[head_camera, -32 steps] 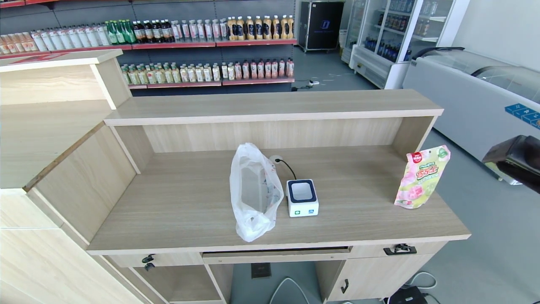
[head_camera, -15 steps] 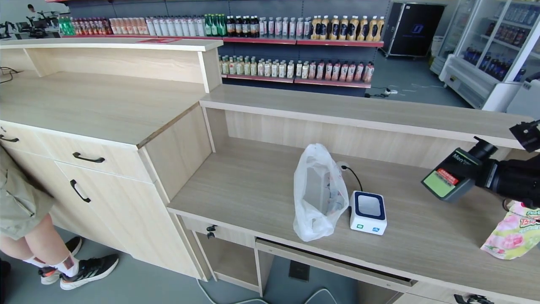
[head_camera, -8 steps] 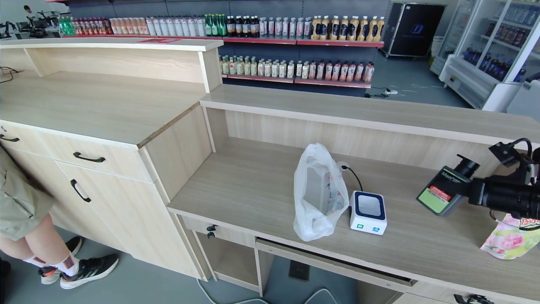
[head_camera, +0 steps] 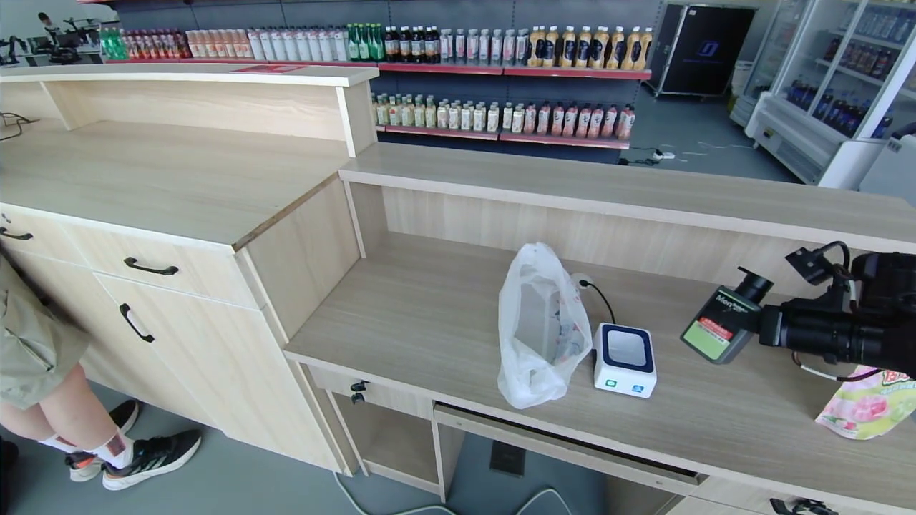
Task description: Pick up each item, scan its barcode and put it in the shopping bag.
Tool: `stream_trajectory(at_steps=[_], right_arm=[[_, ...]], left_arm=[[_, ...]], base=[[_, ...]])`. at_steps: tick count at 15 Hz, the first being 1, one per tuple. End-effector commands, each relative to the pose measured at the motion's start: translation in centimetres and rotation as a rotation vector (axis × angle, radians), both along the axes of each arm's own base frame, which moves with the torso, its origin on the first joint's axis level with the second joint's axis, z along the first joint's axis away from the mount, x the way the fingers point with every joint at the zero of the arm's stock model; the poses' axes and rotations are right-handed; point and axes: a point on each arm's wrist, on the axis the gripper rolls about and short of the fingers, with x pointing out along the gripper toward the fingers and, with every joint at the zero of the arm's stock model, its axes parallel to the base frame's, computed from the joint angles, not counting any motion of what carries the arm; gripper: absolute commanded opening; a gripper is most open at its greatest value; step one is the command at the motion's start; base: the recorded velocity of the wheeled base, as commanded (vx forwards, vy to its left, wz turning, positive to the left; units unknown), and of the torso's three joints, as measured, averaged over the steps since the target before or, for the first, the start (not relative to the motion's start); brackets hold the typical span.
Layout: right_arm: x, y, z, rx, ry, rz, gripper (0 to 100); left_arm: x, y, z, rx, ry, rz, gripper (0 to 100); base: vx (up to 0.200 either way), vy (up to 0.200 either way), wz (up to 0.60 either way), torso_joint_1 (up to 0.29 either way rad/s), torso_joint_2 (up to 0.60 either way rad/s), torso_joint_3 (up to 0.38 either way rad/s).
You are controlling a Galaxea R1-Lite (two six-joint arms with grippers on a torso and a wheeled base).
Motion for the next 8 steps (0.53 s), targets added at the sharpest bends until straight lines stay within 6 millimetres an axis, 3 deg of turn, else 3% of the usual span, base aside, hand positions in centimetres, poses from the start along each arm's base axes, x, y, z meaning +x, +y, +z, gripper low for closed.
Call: stream_trajectory(at_steps=[1,8], right_arm=[[0.5,0.6,-0.9,0.006,0.021,0.023,0],[2.2,2.1,-2.3,0.001,0.009,0.072,0]], left_arm=[[0.0,0.0,0.0,0.0,0.001,0.0,100],[0.0,0.0,0.0,0.0,0.001,0.0,100]], base=[[0.0,0.0,0.0,0.0,0.0,0.0],[0.0,0.0,0.0,0.0,0.0,0.0]])
